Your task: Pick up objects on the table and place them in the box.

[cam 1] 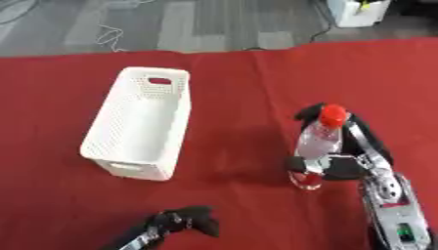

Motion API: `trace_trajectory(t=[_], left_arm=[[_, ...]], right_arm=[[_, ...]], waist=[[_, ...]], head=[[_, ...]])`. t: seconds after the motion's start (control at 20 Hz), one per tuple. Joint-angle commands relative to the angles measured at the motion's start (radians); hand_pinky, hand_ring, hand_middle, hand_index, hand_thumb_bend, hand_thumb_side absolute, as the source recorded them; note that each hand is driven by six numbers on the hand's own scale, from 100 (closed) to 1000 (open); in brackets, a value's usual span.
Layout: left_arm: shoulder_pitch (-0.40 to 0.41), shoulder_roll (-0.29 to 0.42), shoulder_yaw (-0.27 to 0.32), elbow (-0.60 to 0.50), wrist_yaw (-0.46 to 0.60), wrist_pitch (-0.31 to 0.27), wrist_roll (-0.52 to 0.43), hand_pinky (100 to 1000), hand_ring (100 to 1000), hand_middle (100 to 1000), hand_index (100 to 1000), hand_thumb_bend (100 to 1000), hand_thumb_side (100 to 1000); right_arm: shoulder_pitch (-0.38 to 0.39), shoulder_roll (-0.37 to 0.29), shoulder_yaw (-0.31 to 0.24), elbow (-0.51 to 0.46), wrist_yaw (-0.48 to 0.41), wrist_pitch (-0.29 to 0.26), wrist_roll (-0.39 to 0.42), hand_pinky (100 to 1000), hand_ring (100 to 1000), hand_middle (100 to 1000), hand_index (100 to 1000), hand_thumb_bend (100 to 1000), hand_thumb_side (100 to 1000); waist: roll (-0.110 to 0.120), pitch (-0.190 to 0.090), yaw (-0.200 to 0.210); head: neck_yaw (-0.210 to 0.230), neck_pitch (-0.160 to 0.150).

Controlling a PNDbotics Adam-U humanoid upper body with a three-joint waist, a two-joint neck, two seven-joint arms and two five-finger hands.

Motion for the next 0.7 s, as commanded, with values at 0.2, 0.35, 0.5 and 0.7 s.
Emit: trace_trajectory(t=[0.2,0.35,0.5,0.7], left_arm=[[-0.002,0.000,-0.002,-0.023,-0.008,-0.177,-0.174,760,836,700,978,100,808],[-0.001,-0.001,-0.002,-0.025,-0.009,-0.180,-0.176,760,836,700,978,100,808],[-0.001,-0.002,-0.001,-0.025,-0.009,-0.181,-0.176,760,836,699,978,100,807],[0.001,-0.001,-0.001,-0.023,-0.007,-0.179,-0.177,760,835,699,978,100,806]], right_arm=[[-0.003,0.006,0.002,-0.019,-0.019,-0.002,-0.159,165,110,135,440,854,355],[-0.001,0.007,-0.002,-0.025,-0.034,-0.011,-0.210,123,100,100,375,796,426],[-0.002,0.005,-0.003,-0.028,-0.048,-0.021,-0.263,100,100,100,298,702,506],[-0.030,-0.009,0.008,-0.031,-0.057,-0.037,-0.287,100,100,100,282,692,565]], waist=[[0.003,-0.010,0.007],[0.005,-0.009,0.011],[0.006,-0.009,0.011],[0.004,-0.016,0.008]], head=[[-0.012,-0.004],[-0.013,0.000],[-0.014,0.001],[-0.011,0.003]])
